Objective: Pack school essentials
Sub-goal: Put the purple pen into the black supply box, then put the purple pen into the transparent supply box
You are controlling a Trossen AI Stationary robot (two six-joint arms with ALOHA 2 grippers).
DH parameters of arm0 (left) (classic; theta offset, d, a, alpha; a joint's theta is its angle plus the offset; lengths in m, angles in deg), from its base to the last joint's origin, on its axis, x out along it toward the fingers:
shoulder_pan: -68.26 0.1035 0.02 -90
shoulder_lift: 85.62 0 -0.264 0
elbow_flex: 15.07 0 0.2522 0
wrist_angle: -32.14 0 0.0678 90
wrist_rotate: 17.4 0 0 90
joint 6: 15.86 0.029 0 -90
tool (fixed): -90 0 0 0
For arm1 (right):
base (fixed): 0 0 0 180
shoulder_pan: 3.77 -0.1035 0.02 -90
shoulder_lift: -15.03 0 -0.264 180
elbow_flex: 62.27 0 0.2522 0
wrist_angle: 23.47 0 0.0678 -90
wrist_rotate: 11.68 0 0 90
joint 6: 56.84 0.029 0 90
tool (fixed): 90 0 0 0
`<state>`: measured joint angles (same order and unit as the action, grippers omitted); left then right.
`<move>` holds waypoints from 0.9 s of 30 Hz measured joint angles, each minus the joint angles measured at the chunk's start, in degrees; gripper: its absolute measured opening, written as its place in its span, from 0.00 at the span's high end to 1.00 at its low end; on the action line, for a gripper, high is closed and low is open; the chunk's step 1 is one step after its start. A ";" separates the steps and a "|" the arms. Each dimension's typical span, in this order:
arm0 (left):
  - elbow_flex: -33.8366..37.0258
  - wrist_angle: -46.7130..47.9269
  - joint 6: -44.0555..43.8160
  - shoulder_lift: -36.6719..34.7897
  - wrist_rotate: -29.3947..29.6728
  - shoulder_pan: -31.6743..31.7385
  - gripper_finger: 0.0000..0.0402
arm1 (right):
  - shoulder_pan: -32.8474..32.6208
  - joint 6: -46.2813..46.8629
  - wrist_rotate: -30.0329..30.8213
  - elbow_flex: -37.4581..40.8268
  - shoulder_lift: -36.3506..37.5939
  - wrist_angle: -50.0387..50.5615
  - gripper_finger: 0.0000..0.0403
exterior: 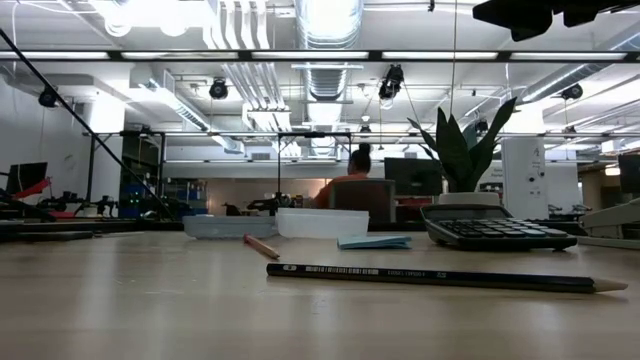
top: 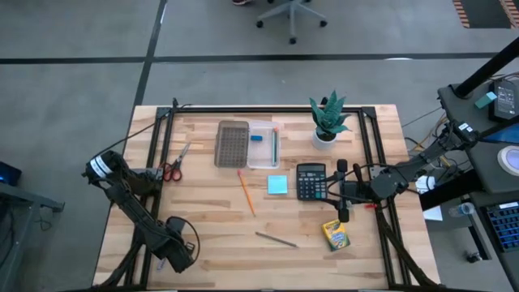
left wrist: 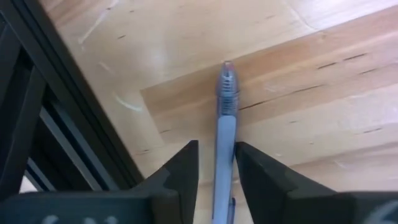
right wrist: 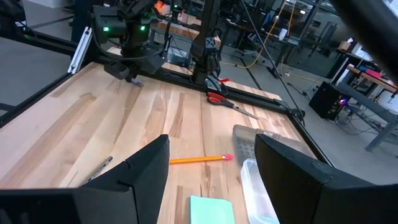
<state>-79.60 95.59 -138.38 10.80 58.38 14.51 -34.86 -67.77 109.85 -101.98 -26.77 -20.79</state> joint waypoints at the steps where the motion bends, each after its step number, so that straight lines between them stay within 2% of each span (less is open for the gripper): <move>1: -0.01 -0.18 0.02 0.00 0.14 0.00 0.80 | 0.00 0.00 0.00 0.00 0.00 0.02 0.44; 5: 0.04 -0.43 -0.06 0.07 0.52 0.00 0.95 | -0.01 0.00 0.00 0.00 0.00 0.08 0.44; 11: -2.42 1.66 0.02 0.06 1.69 0.71 0.98 | -0.02 0.55 0.00 0.00 0.00 1.08 0.44; 13: -5.15 4.12 0.13 0.06 9.30 0.96 0.99 | 0.00 0.89 0.00 0.00 -0.02 1.89 0.44; 18: -11.41 4.98 8.71 -4.14 38.61 4.09 0.99 | -0.01 2.30 0.00 0.00 -0.30 1.79 0.44; 20: -12.29 4.56 14.00 -6.58 46.92 6.23 0.99 | 0.00 2.40 0.00 0.00 -0.73 1.55 0.44; 22: -12.78 4.42 20.92 -9.13 51.89 9.18 0.99 | 0.03 2.38 0.00 0.00 -1.48 0.92 0.44; 27: -12.32 3.60 37.23 -13.04 52.72 15.80 1.00 | 0.53 3.52 0.03 0.01 -3.81 -0.73 0.44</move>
<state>-91.91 99.19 -101.14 -2.23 111.10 30.31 -34.33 -64.25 109.88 -101.97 -30.57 -21.52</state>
